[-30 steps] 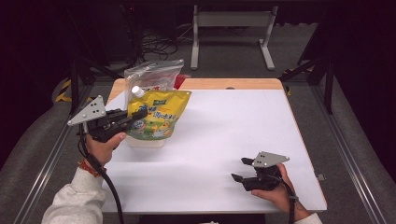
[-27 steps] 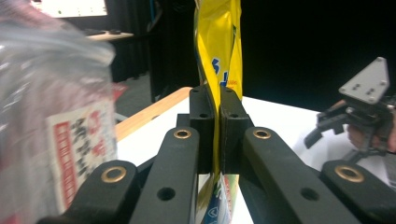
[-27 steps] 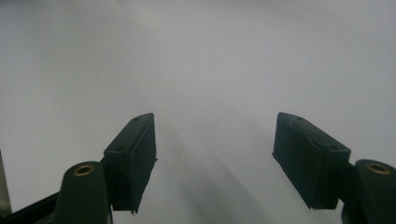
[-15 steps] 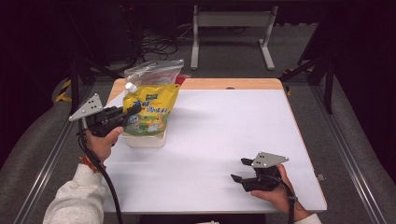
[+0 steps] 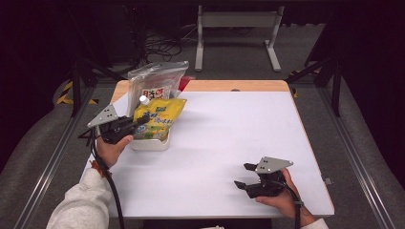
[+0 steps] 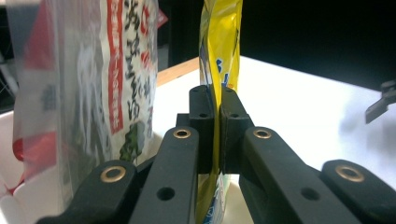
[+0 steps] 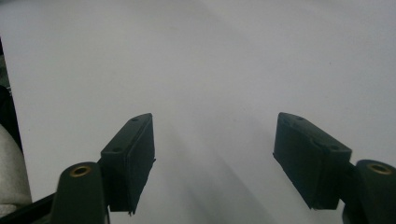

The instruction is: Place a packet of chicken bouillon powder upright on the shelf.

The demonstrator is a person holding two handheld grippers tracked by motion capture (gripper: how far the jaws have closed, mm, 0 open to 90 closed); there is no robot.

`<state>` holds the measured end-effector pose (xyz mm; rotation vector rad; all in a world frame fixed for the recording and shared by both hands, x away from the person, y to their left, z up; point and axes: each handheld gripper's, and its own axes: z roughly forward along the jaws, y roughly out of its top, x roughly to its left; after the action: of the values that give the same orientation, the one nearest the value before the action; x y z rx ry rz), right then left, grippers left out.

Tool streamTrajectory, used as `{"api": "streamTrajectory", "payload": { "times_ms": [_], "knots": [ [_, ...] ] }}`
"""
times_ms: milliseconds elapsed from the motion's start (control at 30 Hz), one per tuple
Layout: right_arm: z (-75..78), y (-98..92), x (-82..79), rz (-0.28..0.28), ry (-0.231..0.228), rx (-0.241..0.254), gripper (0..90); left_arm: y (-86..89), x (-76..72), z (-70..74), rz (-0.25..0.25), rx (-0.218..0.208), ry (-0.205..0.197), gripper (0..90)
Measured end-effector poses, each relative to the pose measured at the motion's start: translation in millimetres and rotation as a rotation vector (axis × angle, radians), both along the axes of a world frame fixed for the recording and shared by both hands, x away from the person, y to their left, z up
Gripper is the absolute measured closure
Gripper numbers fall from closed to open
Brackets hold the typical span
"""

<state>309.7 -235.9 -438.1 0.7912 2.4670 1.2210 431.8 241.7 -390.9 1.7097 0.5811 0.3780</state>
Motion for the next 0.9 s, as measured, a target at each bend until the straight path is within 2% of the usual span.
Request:
{"api": "streamTrajectory", "payload": {
  "times_ms": [100, 200, 333, 500, 600, 900],
  "knots": [
    [0.5, 0.2, 0.2, 0.002, 0.0, 0.003, 28.8, 4.4, 0.2, -3.5, 0.001, -0.018, 0.002, 85.9],
    [0.2, 0.9, 1.7, 0.003, 0.002, -0.002, 28.8, 9.5, -2.3, -5.6, 0.015, -0.016, 0.008, 85.0],
    [-0.2, 2.6, 3.9, 0.009, 0.004, -0.006, 28.8, 15.4, -7.2, -8.0, 0.031, 0.03, 0.004, 84.6],
    [0.5, 4.1, 6.6, 0.012, 0.003, -0.002, 28.5, 21.7, -12.2, -14.0, 0.042, 0.058, 0.024, 84.0],
    [0.7, 4.9, 7.4, 0.014, 0.003, -0.001, 28.5, 23.3, -13.0, -15.6, 0.045, 0.1, 0.028, 83.9],
    [4.3, 3.7, 8.6, 0.007, -0.016, 0.003, 28.3, 29.7, -12.7, -26.7, 0.078, 0.074, 0.064, 83.9]
  ]
}}
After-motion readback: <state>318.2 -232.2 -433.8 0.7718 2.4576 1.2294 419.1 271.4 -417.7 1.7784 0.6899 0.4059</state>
